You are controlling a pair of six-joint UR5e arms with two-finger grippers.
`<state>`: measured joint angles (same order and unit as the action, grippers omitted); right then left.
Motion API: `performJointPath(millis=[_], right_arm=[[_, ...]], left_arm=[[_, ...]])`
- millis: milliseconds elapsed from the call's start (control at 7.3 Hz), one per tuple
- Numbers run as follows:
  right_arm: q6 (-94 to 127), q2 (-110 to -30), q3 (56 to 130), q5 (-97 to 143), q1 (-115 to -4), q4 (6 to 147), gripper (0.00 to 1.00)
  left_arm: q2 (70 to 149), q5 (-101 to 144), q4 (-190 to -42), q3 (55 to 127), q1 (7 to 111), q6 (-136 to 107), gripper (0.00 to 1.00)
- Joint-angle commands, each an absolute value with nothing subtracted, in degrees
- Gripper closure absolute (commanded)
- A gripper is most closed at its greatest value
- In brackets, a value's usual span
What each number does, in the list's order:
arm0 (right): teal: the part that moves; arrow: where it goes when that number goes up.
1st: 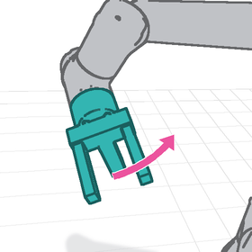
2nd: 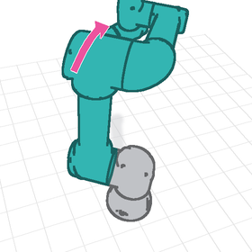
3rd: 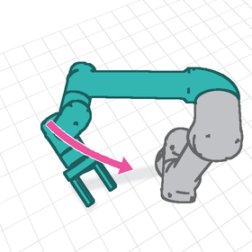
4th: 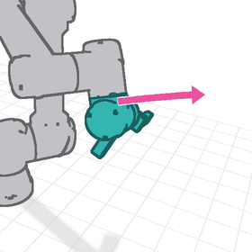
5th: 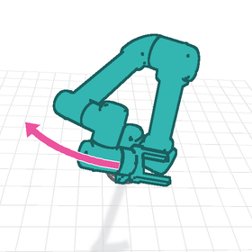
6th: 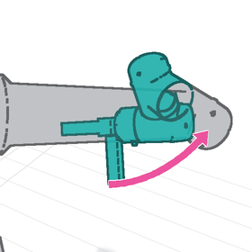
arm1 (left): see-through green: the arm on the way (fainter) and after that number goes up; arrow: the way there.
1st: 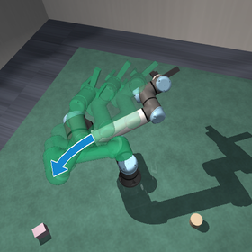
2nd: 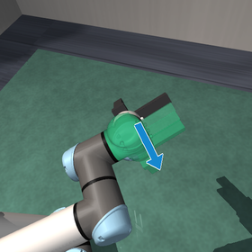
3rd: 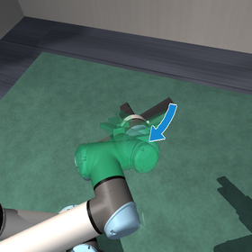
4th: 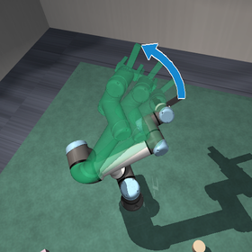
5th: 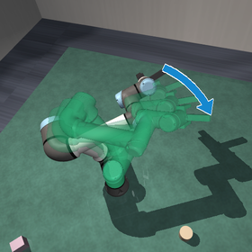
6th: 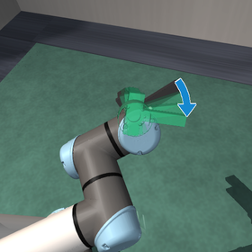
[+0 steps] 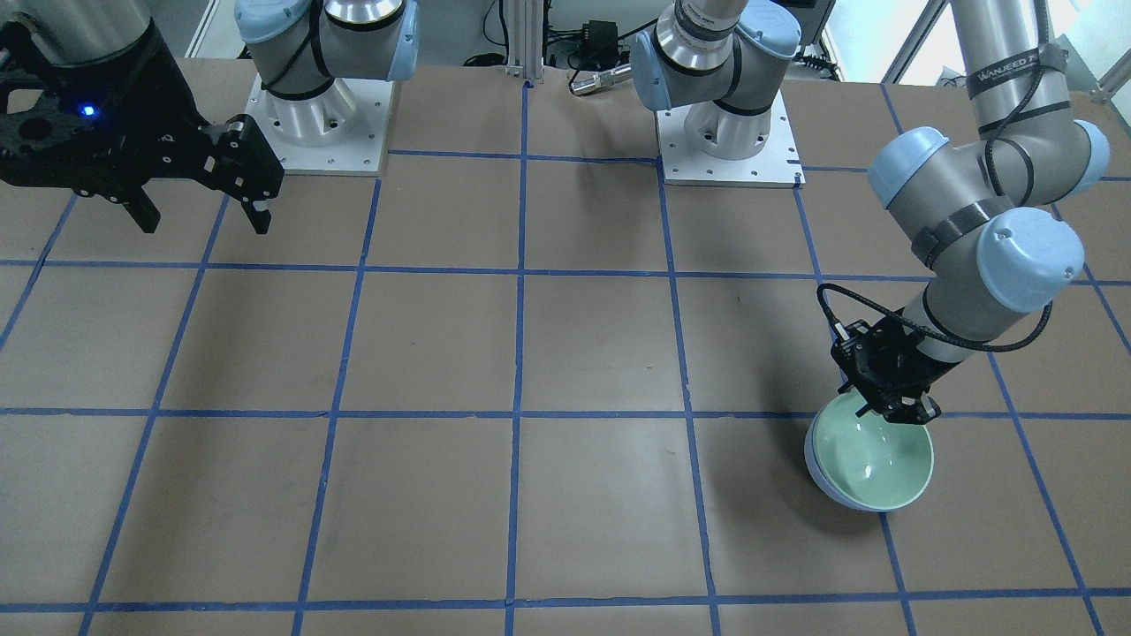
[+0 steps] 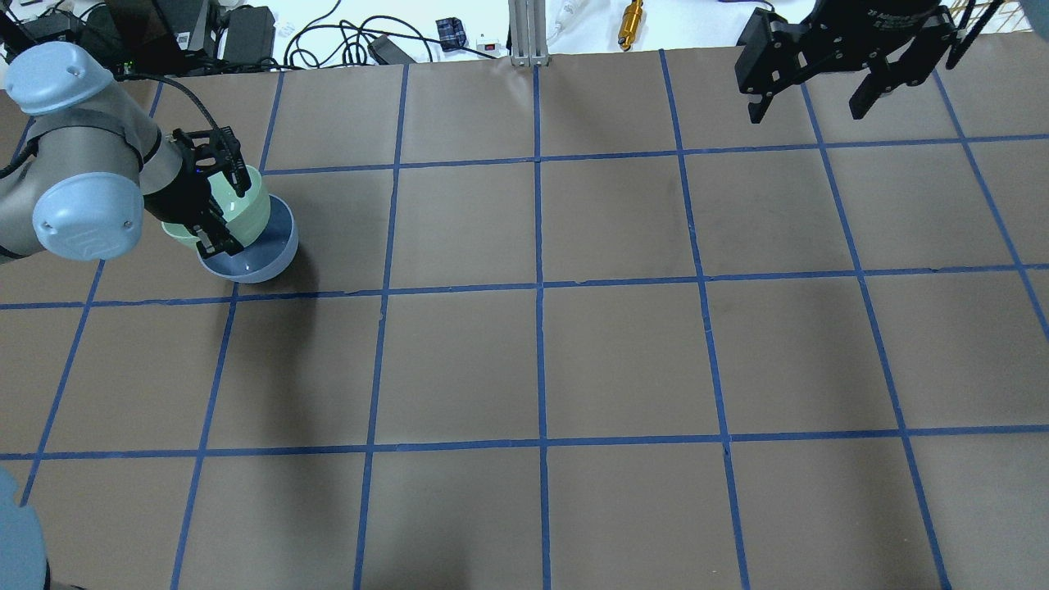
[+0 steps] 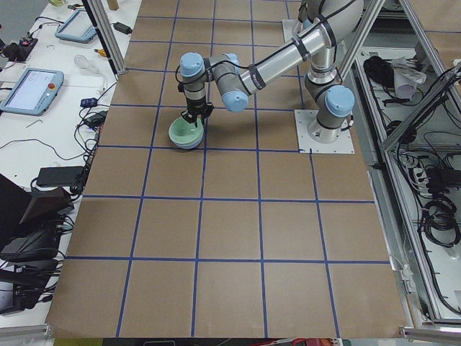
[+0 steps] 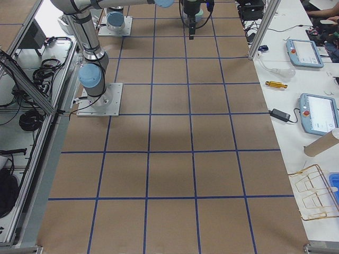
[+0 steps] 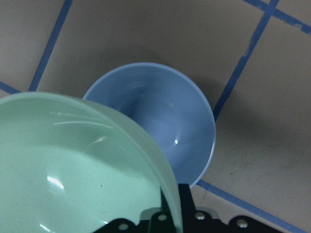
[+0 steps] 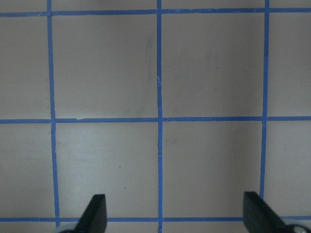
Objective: Stack green bowl on blue bowl
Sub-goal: 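Lower the green bowl into the blue bowl and open the left gripper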
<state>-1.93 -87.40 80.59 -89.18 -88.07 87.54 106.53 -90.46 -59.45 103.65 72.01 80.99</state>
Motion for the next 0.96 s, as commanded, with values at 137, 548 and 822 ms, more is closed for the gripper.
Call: performJointPath(millis=[137, 548, 822], right_arm=[[-1.9, -87.4, 80.6, -89.2, -88.1, 87.5, 0.0], [-1.9, -87.5, 80.6, -89.2, -88.1, 87.5, 0.0], [-1.9, -87.5, 80.6, -89.1, -88.1, 87.5, 0.0]], left_arm=[[102.9, -89.8, -65.2, 99.7, 73.3, 72.5, 0.0], [95.1, -86.8, -81.9, 92.5, 76.6, 45.9, 0.0], [92.3, -87.6, -93.2, 87.7, 82.0, 28.4, 0.0]])
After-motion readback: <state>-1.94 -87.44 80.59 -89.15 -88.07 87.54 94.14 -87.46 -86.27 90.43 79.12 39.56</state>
